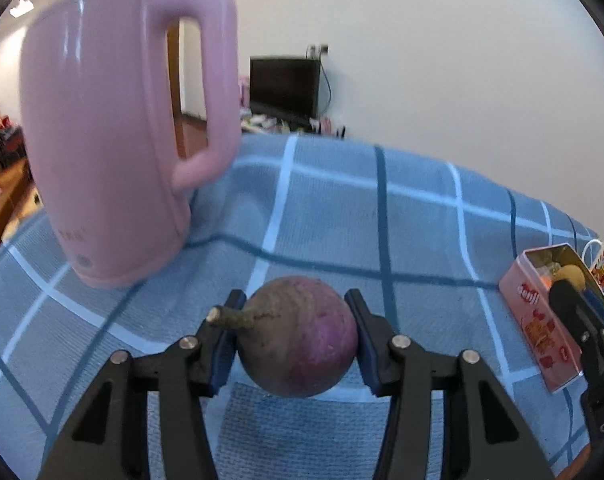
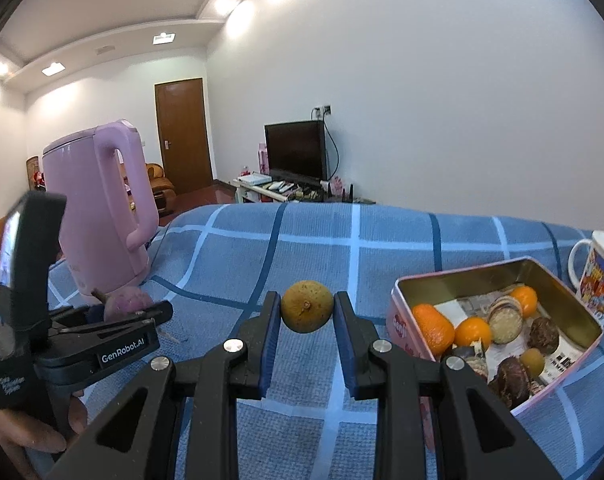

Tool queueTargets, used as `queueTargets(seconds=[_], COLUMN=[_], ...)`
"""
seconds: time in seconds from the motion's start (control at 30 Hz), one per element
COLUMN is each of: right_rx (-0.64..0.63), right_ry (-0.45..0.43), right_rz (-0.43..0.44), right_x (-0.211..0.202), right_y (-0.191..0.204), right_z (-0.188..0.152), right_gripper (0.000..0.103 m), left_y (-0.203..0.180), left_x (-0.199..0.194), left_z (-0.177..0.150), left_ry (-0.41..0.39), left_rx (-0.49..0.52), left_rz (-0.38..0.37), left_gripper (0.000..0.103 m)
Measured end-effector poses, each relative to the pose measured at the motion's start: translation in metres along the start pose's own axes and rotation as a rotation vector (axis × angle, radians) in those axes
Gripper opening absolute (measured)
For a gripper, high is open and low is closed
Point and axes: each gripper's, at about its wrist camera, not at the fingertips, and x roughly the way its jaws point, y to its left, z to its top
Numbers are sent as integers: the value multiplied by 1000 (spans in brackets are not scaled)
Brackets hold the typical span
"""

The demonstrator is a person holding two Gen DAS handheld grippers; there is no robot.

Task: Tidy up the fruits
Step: 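Grasp the purple onion with the left tool while the right tool holds the yellow fruit, then carry the yellow fruit over the pink tin with the right tool while the left tool carries the onion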

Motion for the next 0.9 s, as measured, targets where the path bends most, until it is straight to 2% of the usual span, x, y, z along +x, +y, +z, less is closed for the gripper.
queueTargets(seconds=[0.13, 0.9], right_rx=[-24, -56], right_ry=[-23, -50], right_rz=[-11, -53], right_x=[-4, -36], right_y=[4, -29], right_z=[0, -9], right_gripper=[29, 29], left_y=[-10, -51], left_x=[-13, -40], left_z=[-1, -21], left_ry=[-65, -113], left_rx=[23, 52], left_rz=[33, 39], left_gripper=[52, 52])
